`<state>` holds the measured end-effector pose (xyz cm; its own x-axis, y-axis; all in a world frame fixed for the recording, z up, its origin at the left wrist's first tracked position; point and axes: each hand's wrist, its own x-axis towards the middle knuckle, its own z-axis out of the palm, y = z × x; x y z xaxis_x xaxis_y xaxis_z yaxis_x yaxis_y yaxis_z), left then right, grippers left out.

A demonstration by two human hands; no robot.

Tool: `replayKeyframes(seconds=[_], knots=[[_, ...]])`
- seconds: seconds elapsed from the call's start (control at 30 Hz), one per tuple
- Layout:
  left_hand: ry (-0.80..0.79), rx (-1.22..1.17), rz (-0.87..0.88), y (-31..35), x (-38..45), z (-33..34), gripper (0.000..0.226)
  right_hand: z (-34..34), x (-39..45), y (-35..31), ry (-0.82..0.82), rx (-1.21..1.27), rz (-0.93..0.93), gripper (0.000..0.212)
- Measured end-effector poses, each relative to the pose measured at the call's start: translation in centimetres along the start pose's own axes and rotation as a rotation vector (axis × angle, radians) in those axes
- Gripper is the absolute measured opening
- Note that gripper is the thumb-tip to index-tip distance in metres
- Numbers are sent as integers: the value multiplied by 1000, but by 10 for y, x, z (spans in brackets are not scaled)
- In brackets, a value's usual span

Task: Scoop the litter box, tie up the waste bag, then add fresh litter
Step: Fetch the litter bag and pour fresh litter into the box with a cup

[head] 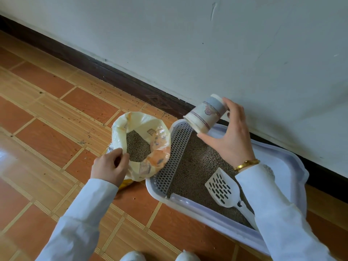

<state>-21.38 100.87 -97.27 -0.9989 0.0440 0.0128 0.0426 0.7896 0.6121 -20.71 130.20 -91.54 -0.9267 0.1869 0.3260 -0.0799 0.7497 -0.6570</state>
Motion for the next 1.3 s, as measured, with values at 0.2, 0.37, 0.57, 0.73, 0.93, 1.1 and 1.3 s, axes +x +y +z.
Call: replayKeyframes(seconds=[0.2,0.37,0.57,0.73,0.93,1.1,1.3], knots=[[15,-19,42,-8,-3,-6,37,70,12,-60,-411,-18,-134,97],[28,-81,-7,-15,-1,-6,36,125,15,-77,-566,-209,-283,92],[27,-133,-46,-19,7,-3,32,166,25,-72,-640,-299,-321,86],[19,-136,-58,-23,17,-2,32,190,27,-60,-645,-443,-416,88],[5,-134,-66,-26,25,4,36,204,31,-53,-688,-407,-369,78],[-9,-150,-31,-25,19,2,36,203,23,-48,-819,-374,-305,71],[-11,-146,-23,-28,12,-4,35,183,30,-41,-910,-233,-1,89]])
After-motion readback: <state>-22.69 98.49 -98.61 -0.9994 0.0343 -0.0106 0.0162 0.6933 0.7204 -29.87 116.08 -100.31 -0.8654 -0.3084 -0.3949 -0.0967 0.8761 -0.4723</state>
